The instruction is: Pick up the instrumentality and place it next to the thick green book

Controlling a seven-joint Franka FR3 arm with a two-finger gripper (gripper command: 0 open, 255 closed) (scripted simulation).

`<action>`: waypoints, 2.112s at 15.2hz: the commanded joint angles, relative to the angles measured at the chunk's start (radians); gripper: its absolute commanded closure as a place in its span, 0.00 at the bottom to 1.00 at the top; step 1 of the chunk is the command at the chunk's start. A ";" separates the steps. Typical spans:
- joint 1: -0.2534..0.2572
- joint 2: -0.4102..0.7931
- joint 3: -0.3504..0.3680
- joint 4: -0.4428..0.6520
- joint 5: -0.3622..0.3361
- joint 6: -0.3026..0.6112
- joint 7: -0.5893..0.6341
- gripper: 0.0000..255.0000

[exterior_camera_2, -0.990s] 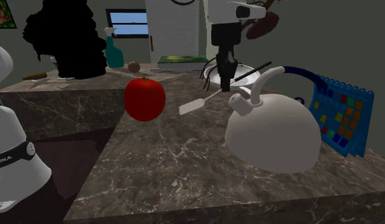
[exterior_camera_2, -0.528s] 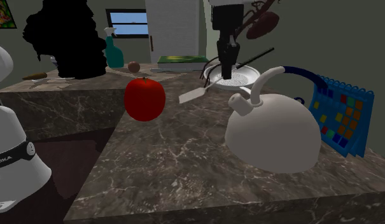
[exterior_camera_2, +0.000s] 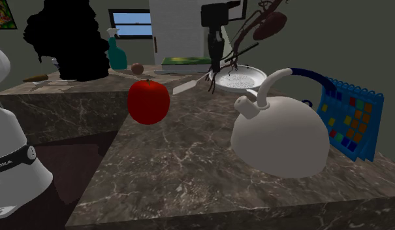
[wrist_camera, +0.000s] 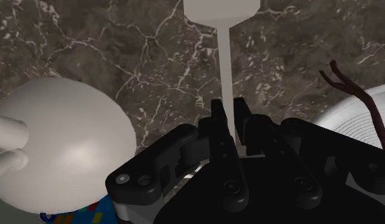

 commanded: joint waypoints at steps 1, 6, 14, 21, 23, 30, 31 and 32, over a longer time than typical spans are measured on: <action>0.023 -0.019 0.020 -0.026 -0.005 0.006 0.047 1.00; 0.082 -0.038 0.078 -0.048 -0.014 0.007 0.168 1.00; 0.178 -0.020 0.171 -0.024 -0.030 -0.006 0.363 1.00; 0.266 0.046 0.246 0.058 -0.058 -0.032 0.535 1.00; 0.293 0.073 0.265 0.093 -0.069 -0.043 0.584 1.00; 0.378 0.178 0.313 0.216 -0.113 -0.074 0.726 1.00; 0.378 0.181 0.313 0.206 -0.114 -0.062 0.728 1.00; 0.378 0.184 0.312 0.197 -0.116 -0.049 0.729 1.00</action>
